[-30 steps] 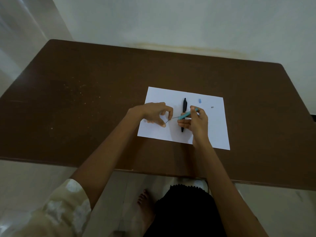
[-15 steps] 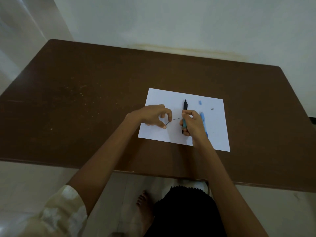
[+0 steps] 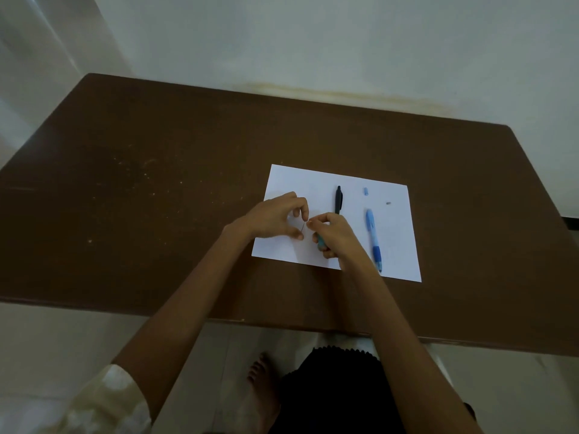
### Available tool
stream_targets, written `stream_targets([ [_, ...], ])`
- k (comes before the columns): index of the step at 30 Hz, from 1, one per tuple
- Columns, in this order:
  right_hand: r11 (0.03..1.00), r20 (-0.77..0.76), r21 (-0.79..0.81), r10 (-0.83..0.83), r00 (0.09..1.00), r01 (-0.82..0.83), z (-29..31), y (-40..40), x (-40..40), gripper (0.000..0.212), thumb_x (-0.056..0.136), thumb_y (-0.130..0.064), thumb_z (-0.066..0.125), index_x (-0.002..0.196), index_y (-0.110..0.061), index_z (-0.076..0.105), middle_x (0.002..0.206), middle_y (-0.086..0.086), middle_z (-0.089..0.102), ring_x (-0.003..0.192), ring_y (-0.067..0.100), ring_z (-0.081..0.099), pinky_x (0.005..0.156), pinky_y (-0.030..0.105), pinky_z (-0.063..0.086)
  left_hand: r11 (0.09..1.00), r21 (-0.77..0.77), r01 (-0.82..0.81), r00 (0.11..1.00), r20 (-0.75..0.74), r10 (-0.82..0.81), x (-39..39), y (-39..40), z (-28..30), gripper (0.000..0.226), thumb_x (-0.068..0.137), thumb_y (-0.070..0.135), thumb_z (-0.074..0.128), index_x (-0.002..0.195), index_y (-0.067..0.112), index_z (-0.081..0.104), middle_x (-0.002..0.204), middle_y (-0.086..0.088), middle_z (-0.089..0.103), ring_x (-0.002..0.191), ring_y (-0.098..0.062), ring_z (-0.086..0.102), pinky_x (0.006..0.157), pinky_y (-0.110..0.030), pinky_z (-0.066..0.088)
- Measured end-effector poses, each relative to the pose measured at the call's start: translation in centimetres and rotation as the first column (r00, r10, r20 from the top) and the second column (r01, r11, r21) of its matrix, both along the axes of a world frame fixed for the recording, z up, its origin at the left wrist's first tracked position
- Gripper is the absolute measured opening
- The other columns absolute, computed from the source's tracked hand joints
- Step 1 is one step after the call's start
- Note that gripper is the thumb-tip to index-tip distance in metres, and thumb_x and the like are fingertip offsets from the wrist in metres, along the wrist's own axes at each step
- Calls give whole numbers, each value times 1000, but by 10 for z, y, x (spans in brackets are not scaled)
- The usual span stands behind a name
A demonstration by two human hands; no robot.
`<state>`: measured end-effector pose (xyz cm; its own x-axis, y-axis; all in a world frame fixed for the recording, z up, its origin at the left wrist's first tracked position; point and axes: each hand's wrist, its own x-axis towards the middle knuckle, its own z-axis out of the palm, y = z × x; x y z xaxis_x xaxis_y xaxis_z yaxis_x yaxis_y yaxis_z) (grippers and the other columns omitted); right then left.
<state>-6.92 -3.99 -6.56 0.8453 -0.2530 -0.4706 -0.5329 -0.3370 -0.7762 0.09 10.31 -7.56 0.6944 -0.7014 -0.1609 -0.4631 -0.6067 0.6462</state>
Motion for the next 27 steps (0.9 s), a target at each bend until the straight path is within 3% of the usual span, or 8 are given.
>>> stream_targets([
  [3,1000,6,0,13,1000,-13,1,4,3,23,91,-32,53,102,-12,58,83,6,55,59,11,49,43,14,37,1000,-24,-12,1000,28,13,-3,2,-2,30,75,28,74,93,30,49,96,11,44,71,-4,45,56,-15,30],
  [13,995,9,-68,67,998,-66,-2,10,2,16,92,-31,52,87,-16,55,66,-3,51,56,12,50,38,9,39,998,-58,-25,998,56,28,-4,4,-7,29,75,29,73,97,27,52,98,11,46,88,-11,49,60,-16,36],
  [16,998,45,-58,35,998,-32,1,9,1,16,92,-31,51,90,-15,56,68,-3,51,57,12,50,39,10,39,994,-96,-57,998,10,58,-7,4,-4,31,75,27,73,96,31,51,98,11,47,75,-5,50,58,-14,35],
  [19,992,134,101,-87,987,74,7,5,-1,16,93,-31,52,92,-17,59,68,0,54,55,11,49,39,11,39,926,-290,-243,967,-144,209,-14,4,1,36,74,24,75,99,34,53,97,12,51,64,-2,56,48,-10,42],
  [22,913,158,356,-268,950,198,18,1,-6,15,91,-33,54,91,-20,61,64,2,55,51,9,46,40,13,37,769,-433,-471,882,-258,396,-23,-1,7,35,74,27,75,102,34,56,97,13,56,54,-9,58,41,-14,45],
  [27,766,95,571,-420,902,297,28,0,-11,15,90,-34,57,85,-22,63,65,2,55,54,10,46,42,15,36,661,-529,-532,827,-159,539,-36,-24,15,20,75,31,74,91,35,63,102,16,52,64,-9,59,46,-11,45],
])
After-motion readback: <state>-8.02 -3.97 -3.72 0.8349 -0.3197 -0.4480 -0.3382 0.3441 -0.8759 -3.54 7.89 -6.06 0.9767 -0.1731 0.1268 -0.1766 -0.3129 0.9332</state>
